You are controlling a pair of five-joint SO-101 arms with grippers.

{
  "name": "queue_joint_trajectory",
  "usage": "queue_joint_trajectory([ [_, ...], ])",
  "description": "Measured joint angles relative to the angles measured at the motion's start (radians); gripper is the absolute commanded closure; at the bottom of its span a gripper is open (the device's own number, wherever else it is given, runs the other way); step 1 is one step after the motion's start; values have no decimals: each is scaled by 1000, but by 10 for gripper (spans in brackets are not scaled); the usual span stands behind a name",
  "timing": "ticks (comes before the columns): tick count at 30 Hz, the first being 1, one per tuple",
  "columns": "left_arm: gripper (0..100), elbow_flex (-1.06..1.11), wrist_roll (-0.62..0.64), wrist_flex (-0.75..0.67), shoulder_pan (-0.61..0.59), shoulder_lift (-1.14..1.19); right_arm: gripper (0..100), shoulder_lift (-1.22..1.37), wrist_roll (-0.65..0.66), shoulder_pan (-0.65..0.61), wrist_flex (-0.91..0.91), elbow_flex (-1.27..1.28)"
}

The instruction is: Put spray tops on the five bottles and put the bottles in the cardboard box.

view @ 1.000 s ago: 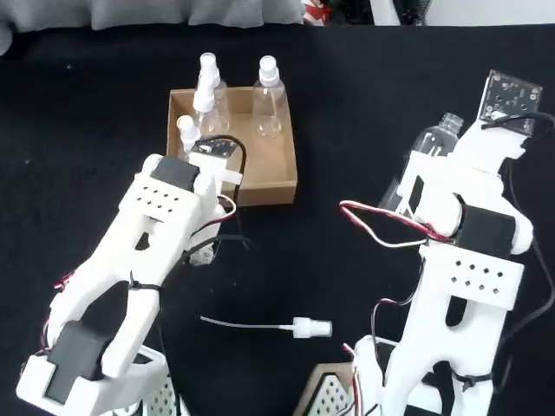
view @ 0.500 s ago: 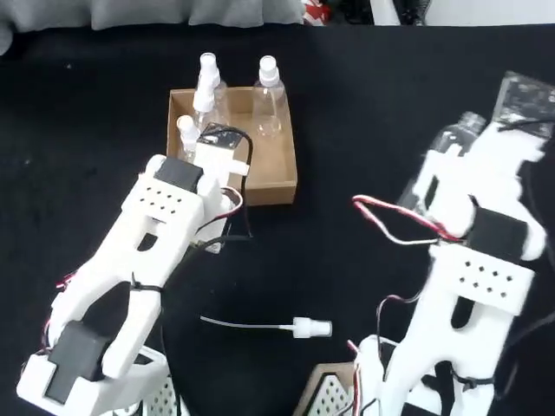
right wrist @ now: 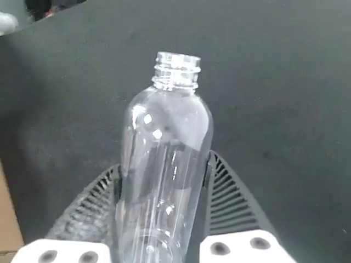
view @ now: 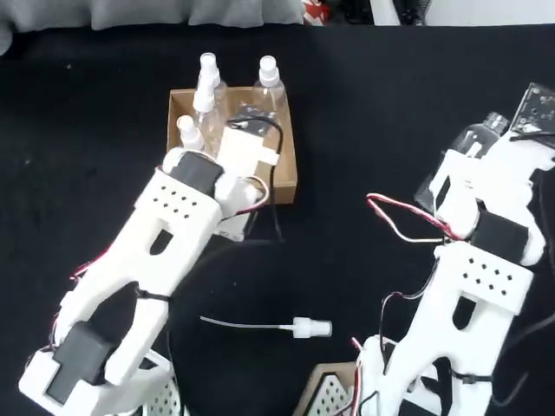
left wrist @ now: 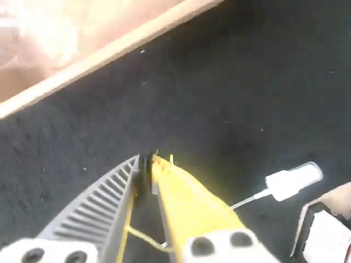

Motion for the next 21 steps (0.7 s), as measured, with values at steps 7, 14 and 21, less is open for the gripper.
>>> queue_joint_trajectory([
  [7, 970, -60, 0, 0, 69, 0, 975, 0, 0, 74, -28, 0],
  [14, 873, -61, -107, 0, 149, 0, 975, 0, 0, 114, -34, 0],
  [21, 747, -12, -115, 0, 172, 0, 975, 0, 0, 126, -34, 0],
])
